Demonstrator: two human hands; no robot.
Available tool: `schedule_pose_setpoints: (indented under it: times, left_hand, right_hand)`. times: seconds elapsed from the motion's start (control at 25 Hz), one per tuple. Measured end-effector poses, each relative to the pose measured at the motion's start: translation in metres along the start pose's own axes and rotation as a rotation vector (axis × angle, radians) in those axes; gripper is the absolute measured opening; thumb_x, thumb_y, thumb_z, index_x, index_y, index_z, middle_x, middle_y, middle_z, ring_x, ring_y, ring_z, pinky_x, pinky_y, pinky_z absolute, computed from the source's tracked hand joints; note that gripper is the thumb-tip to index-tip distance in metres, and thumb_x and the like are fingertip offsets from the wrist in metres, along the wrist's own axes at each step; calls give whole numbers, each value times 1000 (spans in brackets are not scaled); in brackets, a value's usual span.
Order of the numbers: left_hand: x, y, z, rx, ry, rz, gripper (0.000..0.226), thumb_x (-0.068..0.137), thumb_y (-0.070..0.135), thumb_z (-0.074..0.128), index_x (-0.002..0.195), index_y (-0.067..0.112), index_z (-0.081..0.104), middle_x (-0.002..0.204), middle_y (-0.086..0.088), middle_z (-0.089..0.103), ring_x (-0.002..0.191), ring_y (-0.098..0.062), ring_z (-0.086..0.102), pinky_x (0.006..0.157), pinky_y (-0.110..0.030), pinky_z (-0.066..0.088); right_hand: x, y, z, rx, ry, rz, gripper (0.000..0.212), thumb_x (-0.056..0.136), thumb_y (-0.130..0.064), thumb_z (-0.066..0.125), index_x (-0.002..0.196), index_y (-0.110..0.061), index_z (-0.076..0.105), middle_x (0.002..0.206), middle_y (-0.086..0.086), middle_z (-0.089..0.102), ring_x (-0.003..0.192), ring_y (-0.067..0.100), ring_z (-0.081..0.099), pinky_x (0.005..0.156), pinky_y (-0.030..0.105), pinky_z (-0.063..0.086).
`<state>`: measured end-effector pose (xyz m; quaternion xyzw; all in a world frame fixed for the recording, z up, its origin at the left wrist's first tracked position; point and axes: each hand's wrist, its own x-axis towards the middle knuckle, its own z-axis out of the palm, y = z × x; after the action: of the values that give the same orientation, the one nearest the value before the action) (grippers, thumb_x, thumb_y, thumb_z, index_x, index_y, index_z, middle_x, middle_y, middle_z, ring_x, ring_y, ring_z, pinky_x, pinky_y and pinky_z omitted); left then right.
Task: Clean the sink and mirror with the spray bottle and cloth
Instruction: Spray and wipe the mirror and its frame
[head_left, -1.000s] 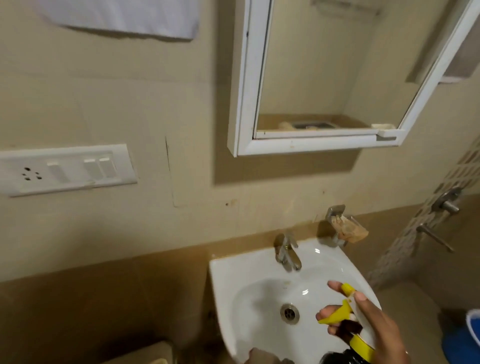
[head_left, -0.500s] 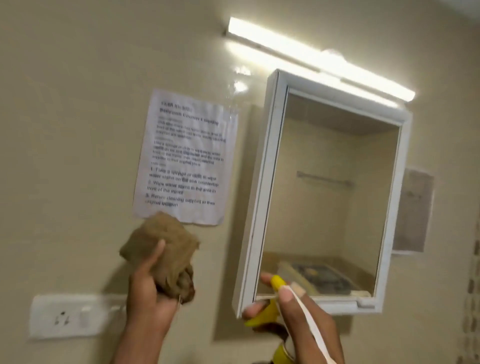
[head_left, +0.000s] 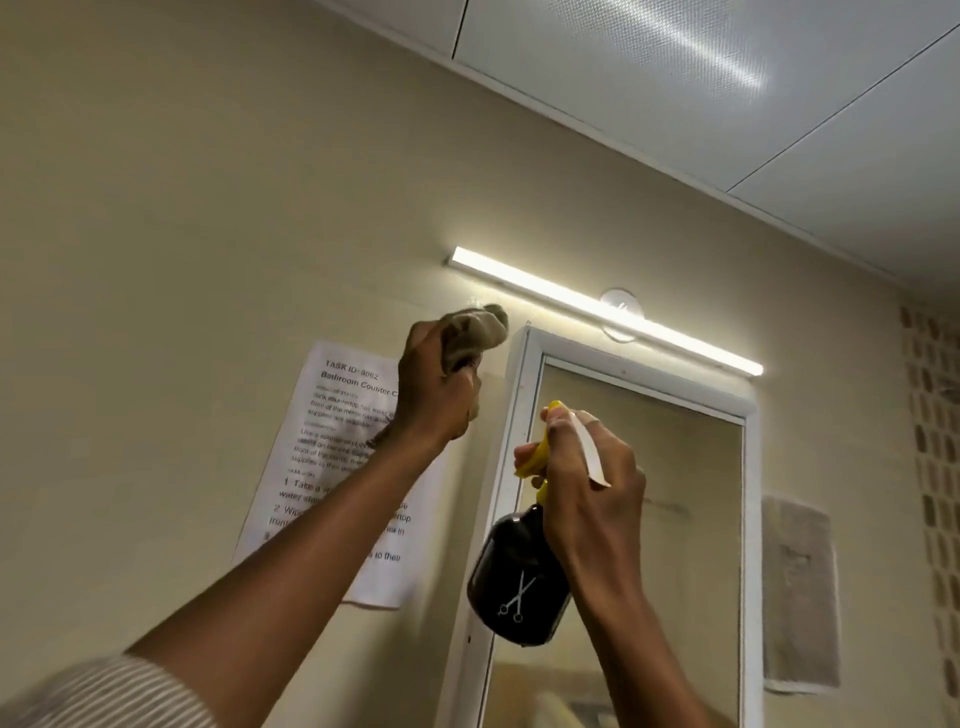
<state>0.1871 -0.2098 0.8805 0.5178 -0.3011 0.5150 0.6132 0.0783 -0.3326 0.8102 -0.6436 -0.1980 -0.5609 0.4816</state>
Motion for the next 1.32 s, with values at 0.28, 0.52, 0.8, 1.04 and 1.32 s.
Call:
schedule_pose_setpoints:
  times: [0.28, 0.52, 0.8, 1.04, 1.32]
  left_hand:
    - [4, -21, 13, -10, 156, -140, 21, 91, 4, 58, 110, 11, 58, 117, -10, 50, 95, -16, 57, 86, -26, 49]
    - [-1, -41, 8, -50, 92, -186, 19, 89, 17, 63, 105, 25, 56, 122, -7, 57, 99, -12, 61, 92, -36, 54]
    - [-20, -42, 8, -72, 37, -157, 27, 87, 16, 64, 110, 25, 54, 124, -9, 57, 102, -16, 63, 92, -39, 55]
    - [-34, -43, 8, -86, 41, -218, 36, 88, 14, 64, 123, 15, 54, 126, -10, 57, 103, -13, 59, 90, -28, 52]
    - [-54, -53, 3, -75, 10, -260, 45, 81, 25, 64, 125, 16, 58, 124, -10, 60, 110, -19, 62, 98, -44, 53]
  right_hand:
    - [-9, 27, -11, -27, -25, 50, 40, 105, -25, 53, 75, -3, 67, 63, 12, 72, 54, 19, 66, 47, 23, 50]
    - [-48, 52, -16, -72, -92, 138, 42, 105, -24, 58, 74, 3, 66, 60, 19, 68, 54, 24, 64, 50, 24, 45]
    - [-110, 86, -17, -119, -68, 235, 48, 93, -49, 54, 72, -7, 65, 61, 10, 69, 55, 14, 63, 53, 18, 43]
    - [-170, 115, -15, -121, -1, 343, 53, 85, -55, 65, 94, -5, 79, 68, 6, 76, 63, 8, 72, 65, 14, 51]
    - [-224, 155, -10, -220, 33, 471, 73, 78, -75, 67, 107, -10, 83, 76, 3, 82, 72, 19, 80, 76, 29, 66]
